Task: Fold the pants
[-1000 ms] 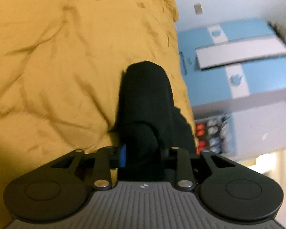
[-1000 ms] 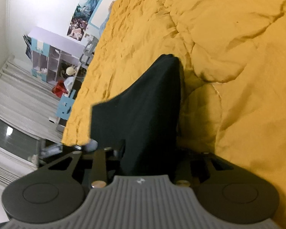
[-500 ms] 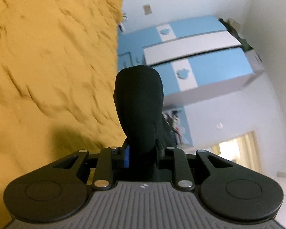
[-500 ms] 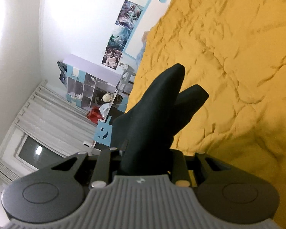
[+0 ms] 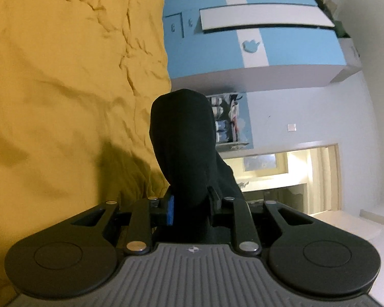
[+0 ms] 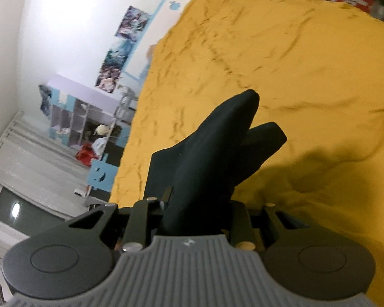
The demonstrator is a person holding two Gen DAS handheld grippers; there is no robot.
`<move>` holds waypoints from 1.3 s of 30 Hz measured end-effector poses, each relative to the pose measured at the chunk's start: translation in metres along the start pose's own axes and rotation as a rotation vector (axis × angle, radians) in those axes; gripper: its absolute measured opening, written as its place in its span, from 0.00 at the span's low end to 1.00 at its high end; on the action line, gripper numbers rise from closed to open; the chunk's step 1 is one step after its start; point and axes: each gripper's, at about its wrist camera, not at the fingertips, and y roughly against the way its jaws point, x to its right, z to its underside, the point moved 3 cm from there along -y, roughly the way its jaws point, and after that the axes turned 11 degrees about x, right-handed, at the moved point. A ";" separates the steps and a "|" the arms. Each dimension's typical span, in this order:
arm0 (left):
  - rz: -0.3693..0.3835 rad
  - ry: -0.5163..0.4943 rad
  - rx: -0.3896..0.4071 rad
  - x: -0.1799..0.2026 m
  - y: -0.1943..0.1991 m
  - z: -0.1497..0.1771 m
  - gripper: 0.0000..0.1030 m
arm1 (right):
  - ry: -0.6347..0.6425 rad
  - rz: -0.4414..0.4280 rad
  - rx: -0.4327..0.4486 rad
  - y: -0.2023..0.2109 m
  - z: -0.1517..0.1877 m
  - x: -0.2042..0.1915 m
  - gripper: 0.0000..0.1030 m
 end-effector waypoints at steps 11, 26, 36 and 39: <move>-0.034 -0.102 0.012 0.036 -0.098 -0.072 0.25 | 0.040 -0.015 0.034 -0.002 -0.106 0.033 0.20; -0.172 0.076 0.009 -0.063 -0.154 -0.085 0.33 | -0.122 0.068 -0.068 -0.086 -0.127 0.181 0.33; -0.214 -0.161 -0.024 -0.028 -0.136 -0.039 0.43 | -0.111 0.081 -0.034 -0.030 -0.095 0.185 0.41; -0.262 -0.211 -0.031 -0.023 -0.136 -0.034 0.43 | -0.070 0.110 -0.031 -0.012 -0.088 0.180 0.46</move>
